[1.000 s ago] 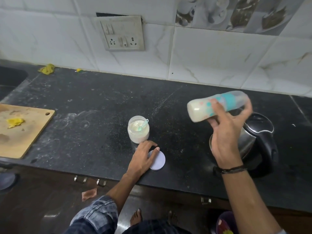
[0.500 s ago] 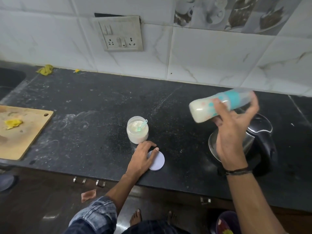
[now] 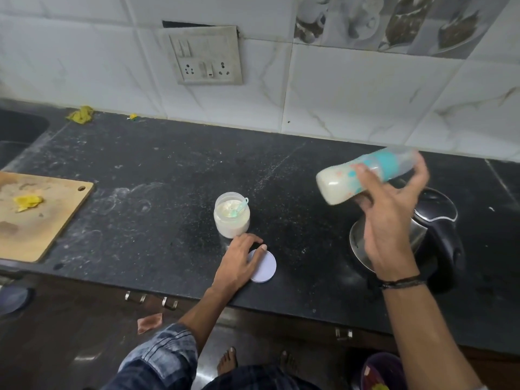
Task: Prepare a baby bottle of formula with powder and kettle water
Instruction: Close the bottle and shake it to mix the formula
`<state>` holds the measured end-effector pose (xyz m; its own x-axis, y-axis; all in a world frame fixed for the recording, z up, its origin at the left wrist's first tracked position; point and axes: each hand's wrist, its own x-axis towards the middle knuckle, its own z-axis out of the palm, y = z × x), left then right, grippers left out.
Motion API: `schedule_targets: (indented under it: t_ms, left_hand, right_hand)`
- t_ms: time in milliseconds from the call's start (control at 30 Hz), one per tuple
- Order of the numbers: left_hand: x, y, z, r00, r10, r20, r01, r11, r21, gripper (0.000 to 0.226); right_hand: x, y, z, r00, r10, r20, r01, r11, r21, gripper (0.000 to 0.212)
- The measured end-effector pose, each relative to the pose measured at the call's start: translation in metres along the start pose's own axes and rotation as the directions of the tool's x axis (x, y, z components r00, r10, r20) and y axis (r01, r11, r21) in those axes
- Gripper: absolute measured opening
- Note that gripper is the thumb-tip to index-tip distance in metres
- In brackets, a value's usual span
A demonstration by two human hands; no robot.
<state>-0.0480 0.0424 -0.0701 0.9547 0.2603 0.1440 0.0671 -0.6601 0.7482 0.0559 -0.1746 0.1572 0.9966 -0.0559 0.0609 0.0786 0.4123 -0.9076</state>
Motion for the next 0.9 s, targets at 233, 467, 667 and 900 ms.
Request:
schedule_targets:
  t_ms: [233,467,667,900]
  left_hand:
    - [0.0002,-0.002,0.0012,1.0,0.0,-0.001,0.0,1.0,0.014,0.026]
    - [-0.0008,-0.0023,0.001,1.0,0.0,-0.008,0.0,1.0,0.017,0.026]
    - [-0.0004,0.0006,0.0012,1.0,0.001,-0.011,0.0,1.0,0.014,0.027]
    - [0.0003,0.0013,0.0001,1.0,0.006,-0.014,-0.005,1.0,0.015,0.025]
  right_hand:
    - [-0.0011,0.0058,-0.0019,0.997,0.015,0.082,-0.009,0.997,-0.081,0.083]
    - [-0.0004,0.0068,0.0009,0.996,0.018,0.09,-0.008,0.994,-0.109,0.083]
    - [0.0024,0.0002,0.004,0.999,-0.022,-0.036,0.02,0.999,-0.036,0.081]
    - [0.0034,0.0017,0.0019,0.996,-0.013,-0.089,0.015,0.999,0.029,0.078]
